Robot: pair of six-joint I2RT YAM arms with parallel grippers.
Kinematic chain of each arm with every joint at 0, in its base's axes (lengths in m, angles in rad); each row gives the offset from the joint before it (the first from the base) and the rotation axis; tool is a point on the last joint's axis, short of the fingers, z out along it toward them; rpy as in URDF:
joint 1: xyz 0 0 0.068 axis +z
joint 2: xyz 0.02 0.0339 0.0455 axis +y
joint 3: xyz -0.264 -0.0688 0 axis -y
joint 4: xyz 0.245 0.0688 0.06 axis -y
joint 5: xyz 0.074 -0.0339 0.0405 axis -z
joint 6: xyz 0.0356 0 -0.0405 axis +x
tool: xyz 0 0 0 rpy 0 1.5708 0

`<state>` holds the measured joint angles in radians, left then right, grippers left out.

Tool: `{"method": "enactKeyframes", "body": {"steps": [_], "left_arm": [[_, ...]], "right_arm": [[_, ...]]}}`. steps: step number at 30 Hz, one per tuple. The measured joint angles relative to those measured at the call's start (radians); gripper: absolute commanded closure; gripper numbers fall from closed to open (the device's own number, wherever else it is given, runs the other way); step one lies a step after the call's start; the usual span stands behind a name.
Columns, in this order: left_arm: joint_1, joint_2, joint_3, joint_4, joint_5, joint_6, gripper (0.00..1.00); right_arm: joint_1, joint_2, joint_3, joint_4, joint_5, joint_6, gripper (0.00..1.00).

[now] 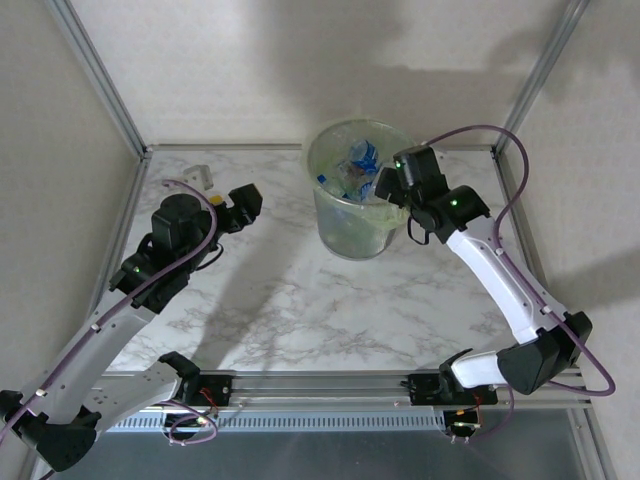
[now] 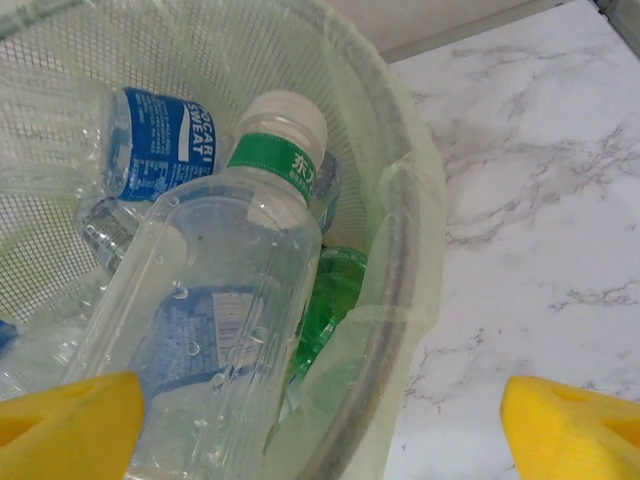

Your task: Put the plastic bottles in the bin

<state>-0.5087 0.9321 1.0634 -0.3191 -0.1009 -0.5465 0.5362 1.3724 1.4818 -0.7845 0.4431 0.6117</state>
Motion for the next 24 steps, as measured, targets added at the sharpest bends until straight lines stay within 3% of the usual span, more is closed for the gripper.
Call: {"method": "enactKeyframes", "body": {"steps": [8,13,19,24], "left_arm": [[0.013,0.029,-0.006,0.006,0.0,0.0,0.02],[0.037,0.06,-0.006,0.031,-0.026,0.022,0.0],[0.064,0.059,-0.108,0.164,-0.282,0.082,0.0],[0.111,0.062,-0.373,0.434,-0.475,0.232,0.0]], "right_arm": [[0.0,-0.018,-0.003,0.007,0.0,-0.023,0.07],[0.0,-0.11,-0.01,0.045,0.014,-0.051,0.02],[-0.002,-0.312,-0.173,0.161,0.189,-0.071,0.01],[-0.003,-0.483,-0.565,0.43,0.257,-0.21,0.01]]}}
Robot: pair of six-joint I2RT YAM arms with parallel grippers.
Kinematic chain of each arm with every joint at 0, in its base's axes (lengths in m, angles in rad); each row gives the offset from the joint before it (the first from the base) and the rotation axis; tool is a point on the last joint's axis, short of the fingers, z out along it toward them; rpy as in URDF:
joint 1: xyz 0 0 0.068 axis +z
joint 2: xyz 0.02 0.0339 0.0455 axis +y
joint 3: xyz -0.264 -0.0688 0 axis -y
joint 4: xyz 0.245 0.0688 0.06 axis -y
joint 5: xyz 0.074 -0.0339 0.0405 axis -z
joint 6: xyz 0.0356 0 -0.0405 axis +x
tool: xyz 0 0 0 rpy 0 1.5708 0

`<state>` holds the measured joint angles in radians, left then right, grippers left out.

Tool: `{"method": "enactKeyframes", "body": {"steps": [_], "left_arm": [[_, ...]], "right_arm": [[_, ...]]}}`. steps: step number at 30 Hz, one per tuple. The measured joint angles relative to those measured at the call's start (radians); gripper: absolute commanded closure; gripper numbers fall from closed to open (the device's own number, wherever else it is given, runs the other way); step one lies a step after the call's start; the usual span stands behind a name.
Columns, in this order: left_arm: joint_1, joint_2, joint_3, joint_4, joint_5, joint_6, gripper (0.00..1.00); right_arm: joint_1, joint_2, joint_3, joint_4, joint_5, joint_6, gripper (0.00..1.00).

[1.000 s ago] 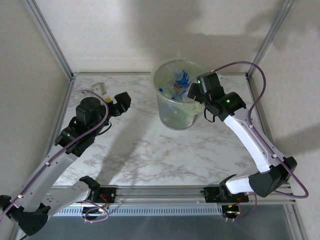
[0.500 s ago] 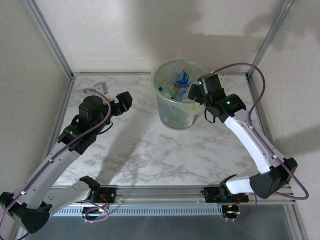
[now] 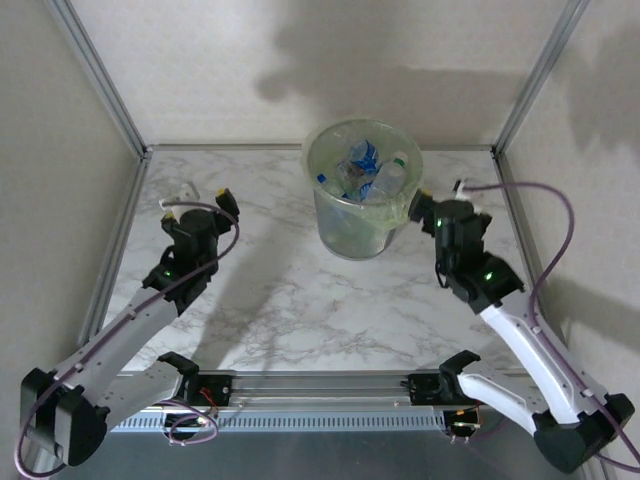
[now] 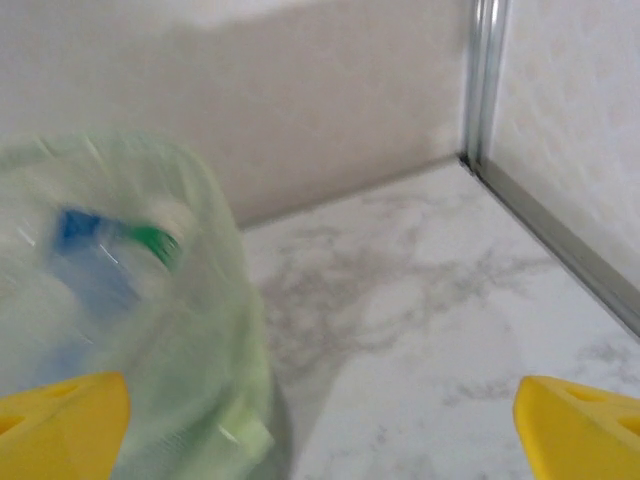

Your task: Put the plastic bottles in the bin

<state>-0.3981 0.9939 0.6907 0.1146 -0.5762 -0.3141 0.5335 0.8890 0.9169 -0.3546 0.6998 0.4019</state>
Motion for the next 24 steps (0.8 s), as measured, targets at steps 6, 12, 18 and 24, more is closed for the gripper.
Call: {"method": "enactKeyframes", "body": {"steps": [6,12,18,24], "left_arm": [[0.126,0.117,-0.185,0.254,-0.079,0.074,0.0],[0.202,0.225,-0.312,0.531,-0.038,0.108,0.0],[0.272,0.421,-0.387,0.742,0.056,0.137,0.0],[0.306,0.5,-0.406,0.945,0.195,0.182,0.01]], "right_arm": [[-0.043,-0.115,-0.397,0.233,0.124,-0.06,0.01],[-0.199,-0.102,-0.535,0.451,0.185,-0.086,0.01],[-0.352,0.012,-0.731,0.71,0.179,-0.13,0.01],[-0.441,0.159,-0.833,1.028,0.017,-0.192,0.01]]}}
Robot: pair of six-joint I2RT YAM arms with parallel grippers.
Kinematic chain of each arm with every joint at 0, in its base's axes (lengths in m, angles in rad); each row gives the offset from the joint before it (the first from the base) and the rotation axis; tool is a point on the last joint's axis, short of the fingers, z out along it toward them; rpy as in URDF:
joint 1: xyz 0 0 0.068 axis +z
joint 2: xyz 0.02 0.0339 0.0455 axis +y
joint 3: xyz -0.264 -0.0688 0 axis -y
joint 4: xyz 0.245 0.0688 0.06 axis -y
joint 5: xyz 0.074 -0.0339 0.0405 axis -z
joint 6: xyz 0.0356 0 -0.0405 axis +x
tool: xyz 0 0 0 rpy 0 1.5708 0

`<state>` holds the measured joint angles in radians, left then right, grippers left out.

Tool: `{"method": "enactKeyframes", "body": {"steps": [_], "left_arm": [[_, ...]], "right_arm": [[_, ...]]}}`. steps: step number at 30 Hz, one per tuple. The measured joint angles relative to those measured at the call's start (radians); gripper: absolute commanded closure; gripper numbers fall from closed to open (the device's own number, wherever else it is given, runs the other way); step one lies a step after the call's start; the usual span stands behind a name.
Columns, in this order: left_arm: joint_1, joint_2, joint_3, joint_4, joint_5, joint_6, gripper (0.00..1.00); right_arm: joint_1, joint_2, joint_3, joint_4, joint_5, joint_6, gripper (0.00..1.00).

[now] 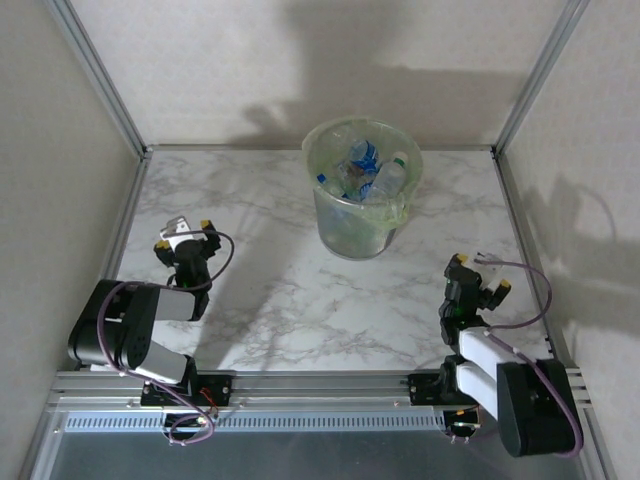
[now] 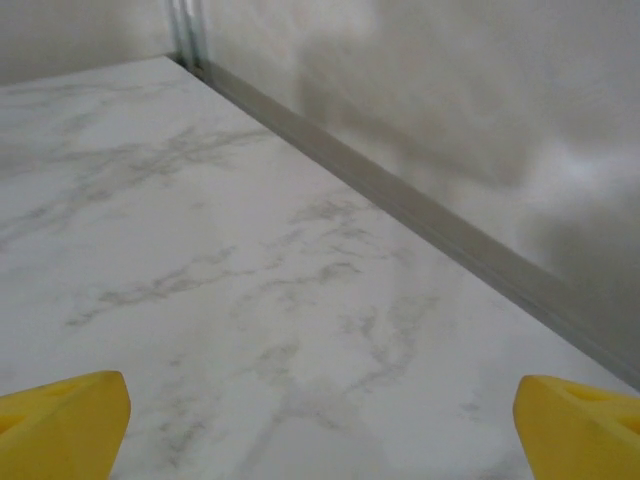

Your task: Put the plastic bottles in the bin

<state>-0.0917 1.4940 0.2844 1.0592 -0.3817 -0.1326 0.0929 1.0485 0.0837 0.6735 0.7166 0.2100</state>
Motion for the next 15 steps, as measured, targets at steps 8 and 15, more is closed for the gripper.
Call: {"method": "enactKeyframes", "body": {"steps": [8,15], "left_arm": [[0.005,0.045,-0.073,0.192,0.111,0.032,0.01],[0.004,0.046,-0.073,0.23,0.121,0.037,0.01]], "right_arm": [[-0.057,0.324,0.061,0.407,-0.397,-0.094,0.01],[-0.063,0.5,0.084,0.588,-0.591,-0.17,0.01]]}}
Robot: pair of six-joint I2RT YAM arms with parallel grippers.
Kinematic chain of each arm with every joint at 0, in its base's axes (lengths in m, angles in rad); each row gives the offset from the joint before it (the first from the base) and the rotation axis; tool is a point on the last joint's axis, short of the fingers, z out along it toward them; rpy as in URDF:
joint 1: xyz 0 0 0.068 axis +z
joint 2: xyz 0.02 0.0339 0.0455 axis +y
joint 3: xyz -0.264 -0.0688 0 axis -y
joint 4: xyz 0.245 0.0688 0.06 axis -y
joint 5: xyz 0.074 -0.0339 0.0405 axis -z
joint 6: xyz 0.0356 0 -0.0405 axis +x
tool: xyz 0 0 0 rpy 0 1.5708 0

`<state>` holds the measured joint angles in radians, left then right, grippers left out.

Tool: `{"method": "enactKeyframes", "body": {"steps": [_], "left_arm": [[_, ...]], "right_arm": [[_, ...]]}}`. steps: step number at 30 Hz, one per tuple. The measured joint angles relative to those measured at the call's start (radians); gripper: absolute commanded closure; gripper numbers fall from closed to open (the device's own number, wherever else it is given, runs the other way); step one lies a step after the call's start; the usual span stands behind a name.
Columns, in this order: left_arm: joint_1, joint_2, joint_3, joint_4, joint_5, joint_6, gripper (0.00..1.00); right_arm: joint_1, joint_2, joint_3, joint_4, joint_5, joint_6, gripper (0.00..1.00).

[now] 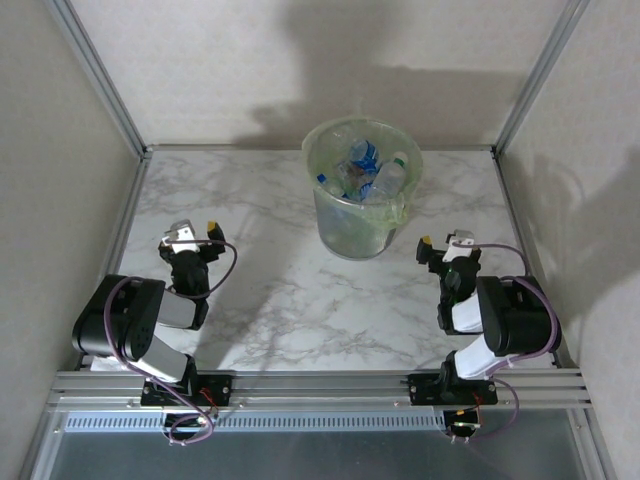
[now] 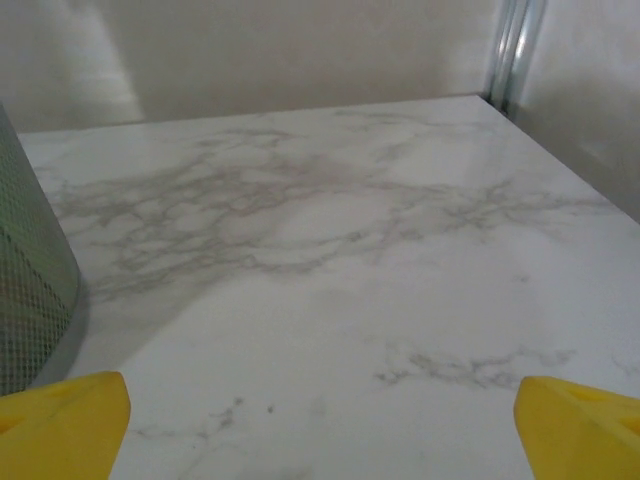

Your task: Put the plastic bottles in the bin

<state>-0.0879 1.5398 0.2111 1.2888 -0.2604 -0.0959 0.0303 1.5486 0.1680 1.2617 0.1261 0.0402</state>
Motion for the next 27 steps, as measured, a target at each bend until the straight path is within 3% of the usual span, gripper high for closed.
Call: {"method": "enactKeyframes", "body": {"steps": [27], "left_arm": [[0.0,0.0,0.0,0.002,0.0,0.004,0.01]], "right_arm": [[-0.026,0.0,0.037,0.01,-0.075,0.0,0.01]]}}
